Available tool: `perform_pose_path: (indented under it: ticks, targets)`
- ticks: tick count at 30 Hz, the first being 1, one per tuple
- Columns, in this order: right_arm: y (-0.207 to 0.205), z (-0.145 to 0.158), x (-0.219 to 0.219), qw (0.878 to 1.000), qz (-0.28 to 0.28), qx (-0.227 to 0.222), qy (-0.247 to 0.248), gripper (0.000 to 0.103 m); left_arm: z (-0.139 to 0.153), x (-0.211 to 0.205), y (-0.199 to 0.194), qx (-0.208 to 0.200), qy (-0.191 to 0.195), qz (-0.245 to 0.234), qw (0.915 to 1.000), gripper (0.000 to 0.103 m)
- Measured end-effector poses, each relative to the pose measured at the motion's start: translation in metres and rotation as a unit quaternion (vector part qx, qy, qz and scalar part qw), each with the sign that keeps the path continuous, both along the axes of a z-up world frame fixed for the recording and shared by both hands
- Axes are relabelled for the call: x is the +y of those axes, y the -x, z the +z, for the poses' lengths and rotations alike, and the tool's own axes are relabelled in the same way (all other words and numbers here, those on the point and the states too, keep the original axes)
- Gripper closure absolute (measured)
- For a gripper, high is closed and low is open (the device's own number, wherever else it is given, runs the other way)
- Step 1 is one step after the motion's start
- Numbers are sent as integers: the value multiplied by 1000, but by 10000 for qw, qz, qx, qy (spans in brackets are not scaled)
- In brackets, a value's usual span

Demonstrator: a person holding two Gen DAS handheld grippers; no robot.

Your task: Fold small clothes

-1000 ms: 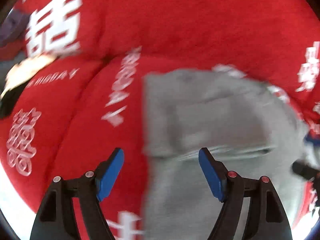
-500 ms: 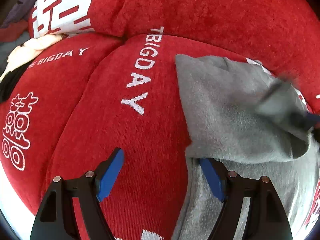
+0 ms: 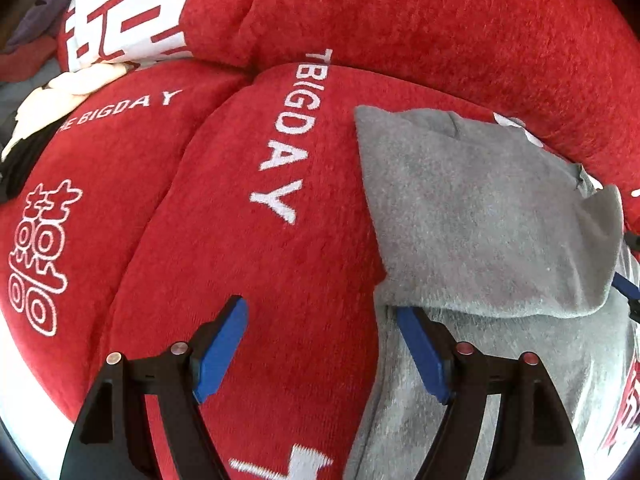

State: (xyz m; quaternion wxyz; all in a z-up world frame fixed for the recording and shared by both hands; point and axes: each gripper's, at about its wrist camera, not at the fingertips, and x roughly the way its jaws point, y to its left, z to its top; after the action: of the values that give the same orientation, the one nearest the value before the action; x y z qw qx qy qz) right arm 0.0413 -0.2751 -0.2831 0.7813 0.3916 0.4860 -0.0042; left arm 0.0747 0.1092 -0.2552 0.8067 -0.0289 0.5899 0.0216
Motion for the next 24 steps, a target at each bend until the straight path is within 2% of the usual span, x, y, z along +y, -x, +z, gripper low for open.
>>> perform_pose_path:
  ticks: [3,7,8,9,10,11,13,15,17,19,20,24]
  targets:
    - [-2,-14,-13,9969,-285,-144,-719,31,13,4,6,-56,-87,78,9999,25]
    - [-10,-35,-24,9847,-646,-285,-1591,35,35,6,2,-390,-85,241,9989,25]
    - [-12,-38,-26,9816,-691,-273,-1756,41,36,4,-3,-417,-51,219,9989,25]
    - [-14,-43,-27,9791,-737,-209,-1885,58,36,0,-10,-431,-36,168,9989,25]
    - [-16,-46,-28,9778,-773,-149,-1942,69,34,-6,-18,-448,-62,99,9989,25]
    - [-16,-48,-29,9773,-787,-90,-1967,87,31,-12,-25,-477,-88,30,9988,25]
    - [-13,-41,-33,9801,-764,-96,-1828,87,19,-24,-40,-431,-77,-140,9989,25]
    - [-10,-23,-30,9842,-576,-433,-1618,87,8,-31,-53,-302,38,-227,9993,25]
    - [0,-11,-35,9865,-363,-592,-1482,81,-2,-33,-67,-193,280,-271,9991,25]
    - [7,-10,-44,9895,-261,-430,-1357,60,-9,-31,-79,-34,554,-285,9981,25]
    - [12,-14,-50,9895,-293,-339,-1376,43,-13,-29,-84,47,661,-271,9974,25]
    - [28,-31,-71,9805,-671,-369,-1807,45,-26,-18,-101,231,717,-151,9970,25]
